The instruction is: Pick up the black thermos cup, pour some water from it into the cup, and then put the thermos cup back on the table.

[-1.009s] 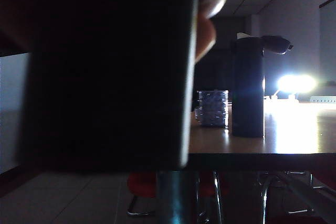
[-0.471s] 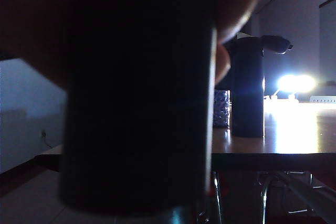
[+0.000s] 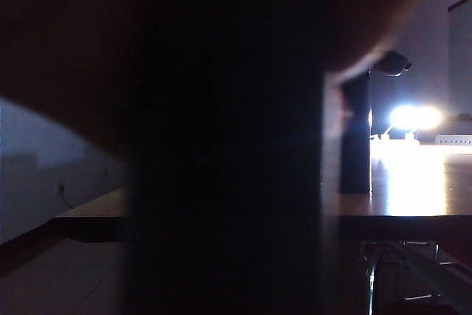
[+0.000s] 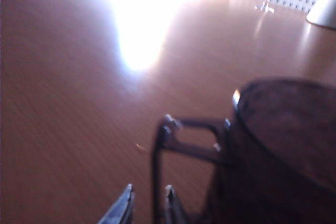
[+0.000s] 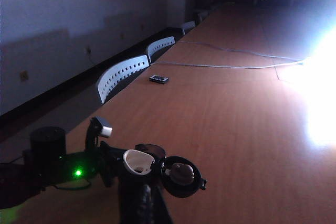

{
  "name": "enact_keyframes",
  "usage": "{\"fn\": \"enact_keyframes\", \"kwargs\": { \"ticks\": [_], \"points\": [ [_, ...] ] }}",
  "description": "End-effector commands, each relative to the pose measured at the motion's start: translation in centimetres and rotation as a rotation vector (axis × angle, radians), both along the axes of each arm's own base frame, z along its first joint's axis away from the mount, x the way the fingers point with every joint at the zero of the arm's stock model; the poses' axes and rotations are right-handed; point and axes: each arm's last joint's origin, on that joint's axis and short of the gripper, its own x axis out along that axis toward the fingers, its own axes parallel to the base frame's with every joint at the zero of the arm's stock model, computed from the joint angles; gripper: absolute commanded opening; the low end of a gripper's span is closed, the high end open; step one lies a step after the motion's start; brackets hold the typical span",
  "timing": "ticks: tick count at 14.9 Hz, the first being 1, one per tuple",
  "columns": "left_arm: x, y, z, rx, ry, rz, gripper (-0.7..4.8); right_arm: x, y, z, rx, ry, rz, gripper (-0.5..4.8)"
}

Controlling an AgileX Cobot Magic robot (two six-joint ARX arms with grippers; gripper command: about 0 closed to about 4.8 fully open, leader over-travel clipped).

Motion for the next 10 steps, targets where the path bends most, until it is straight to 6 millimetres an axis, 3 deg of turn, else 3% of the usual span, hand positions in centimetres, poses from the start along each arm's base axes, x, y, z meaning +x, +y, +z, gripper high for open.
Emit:
{"fn": "enact_keyframes", "kwargs": {
  "ticks": [1, 4, 10],
  "points": [
    [-0.29, -0.61, 0.16, -0.007, -0.023, -0.027, 0.51, -0.08, 0.01, 0.17, -0.003, -0.009, 0.006, -0.01],
    [-0.16, -0.62, 0.46, 0.018, 0.001, -0.029, 0.13, -0.09, 0.01, 0.18, -0.003, -0.01, 0.006, -0.01],
    [-0.08, -0.33, 0.46, 0.035, 0.045, -0.041, -0.07, -0.08, 0.01, 0.19, -0.003, -0.011, 0.006, -0.01]
  ]
}}
